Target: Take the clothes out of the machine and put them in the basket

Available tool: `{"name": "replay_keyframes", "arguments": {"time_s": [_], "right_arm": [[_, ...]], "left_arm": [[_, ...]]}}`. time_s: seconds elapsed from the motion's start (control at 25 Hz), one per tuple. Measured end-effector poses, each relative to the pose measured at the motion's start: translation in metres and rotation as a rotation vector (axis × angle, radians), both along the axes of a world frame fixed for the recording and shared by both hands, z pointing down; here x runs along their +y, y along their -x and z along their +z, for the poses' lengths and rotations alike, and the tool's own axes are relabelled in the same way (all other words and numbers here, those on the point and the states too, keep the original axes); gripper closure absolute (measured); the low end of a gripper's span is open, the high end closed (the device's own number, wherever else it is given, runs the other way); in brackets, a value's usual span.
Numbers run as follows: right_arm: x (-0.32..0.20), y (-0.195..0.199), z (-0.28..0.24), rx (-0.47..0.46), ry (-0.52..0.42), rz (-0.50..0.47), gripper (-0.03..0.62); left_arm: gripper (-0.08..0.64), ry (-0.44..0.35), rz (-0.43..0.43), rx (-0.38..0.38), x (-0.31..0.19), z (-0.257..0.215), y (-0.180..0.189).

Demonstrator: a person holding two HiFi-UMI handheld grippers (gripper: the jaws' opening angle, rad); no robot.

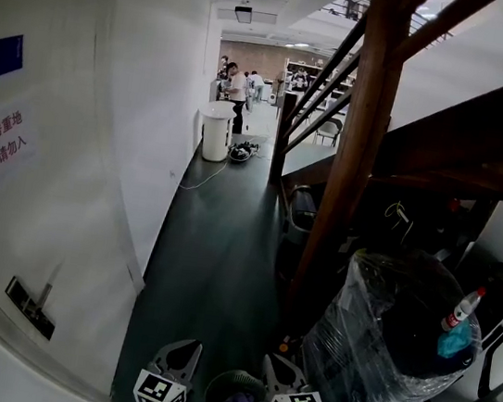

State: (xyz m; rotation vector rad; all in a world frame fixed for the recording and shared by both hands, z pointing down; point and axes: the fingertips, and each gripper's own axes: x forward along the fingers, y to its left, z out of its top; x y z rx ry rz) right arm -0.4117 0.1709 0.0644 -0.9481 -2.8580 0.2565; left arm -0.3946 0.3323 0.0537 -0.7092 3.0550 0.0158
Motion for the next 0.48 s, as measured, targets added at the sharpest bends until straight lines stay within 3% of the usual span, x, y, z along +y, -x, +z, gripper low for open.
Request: {"name": "replay_keyframes", "arguments": {"time_s": [0.48], "right_arm": [[-0.001,0.015,-0.005,-0.003,0.010,0.020,0.586]], "left_arm": [[0.538,-0.027,-0.016,-0.026,0.008,-0.012,0.018]]}}
